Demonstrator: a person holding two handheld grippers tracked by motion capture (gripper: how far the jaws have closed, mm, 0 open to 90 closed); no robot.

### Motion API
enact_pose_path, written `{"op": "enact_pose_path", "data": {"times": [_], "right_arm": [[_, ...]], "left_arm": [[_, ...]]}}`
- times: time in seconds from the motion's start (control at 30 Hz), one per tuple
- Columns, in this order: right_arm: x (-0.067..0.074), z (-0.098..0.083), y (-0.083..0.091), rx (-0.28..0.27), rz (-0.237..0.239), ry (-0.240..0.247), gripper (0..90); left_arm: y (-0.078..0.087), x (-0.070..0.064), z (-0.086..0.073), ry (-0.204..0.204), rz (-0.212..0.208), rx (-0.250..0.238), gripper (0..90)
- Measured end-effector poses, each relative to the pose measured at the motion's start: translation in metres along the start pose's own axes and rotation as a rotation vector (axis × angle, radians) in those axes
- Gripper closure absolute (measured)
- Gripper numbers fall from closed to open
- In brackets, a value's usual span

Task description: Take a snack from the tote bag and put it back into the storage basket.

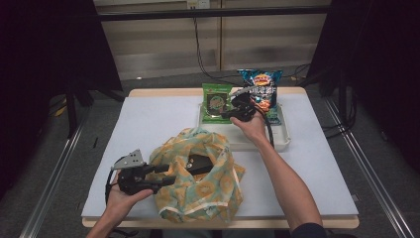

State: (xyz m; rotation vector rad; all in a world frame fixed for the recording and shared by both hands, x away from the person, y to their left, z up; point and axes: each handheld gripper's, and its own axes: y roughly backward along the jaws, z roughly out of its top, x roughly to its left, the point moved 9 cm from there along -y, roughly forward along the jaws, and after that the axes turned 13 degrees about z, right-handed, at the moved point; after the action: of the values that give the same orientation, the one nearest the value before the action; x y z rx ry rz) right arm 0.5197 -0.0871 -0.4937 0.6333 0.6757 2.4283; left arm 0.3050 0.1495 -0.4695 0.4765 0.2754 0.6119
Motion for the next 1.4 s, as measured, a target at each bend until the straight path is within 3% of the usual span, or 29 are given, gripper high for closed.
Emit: {"op": "enact_pose_path", "data": {"times": [0.07, 0.33, 0.7, 1.0, 1.13, 1.4], "right_arm": [[0.009, 0.004, 0.007, -0.023, 0.018, 0.016, 81.5], [0.033, 0.001, 0.035, -0.113, 0.052, 0.027, 60.7], [0.07, -0.001, 0.081, -0.213, 0.116, 0.072, 54.2], [0.104, -0.008, 0.1, -0.214, 0.147, 0.133, 52.7], [0.121, -0.01, 0.106, -0.22, 0.17, 0.124, 52.0], [0.147, -0.012, 0.116, -0.232, 0.19, 0.166, 50.5]], "left_arm": [[0.0, 0.0, 0.0, -0.004, -0.001, 0.004, 46.0], [-0.001, -0.003, 0.004, 0.019, -0.014, -0.01, 47.4], [-0.006, -0.003, 0.002, 0.036, -0.005, 0.009, 46.9], [-0.005, -0.002, 0.004, 0.031, 0.008, 0.015, 46.6], [-0.006, -0.005, 0.006, 0.024, 0.005, 0.011, 46.7], [-0.006, -0.009, 0.008, 0.016, 0.003, 0.01, 46.7]]}}
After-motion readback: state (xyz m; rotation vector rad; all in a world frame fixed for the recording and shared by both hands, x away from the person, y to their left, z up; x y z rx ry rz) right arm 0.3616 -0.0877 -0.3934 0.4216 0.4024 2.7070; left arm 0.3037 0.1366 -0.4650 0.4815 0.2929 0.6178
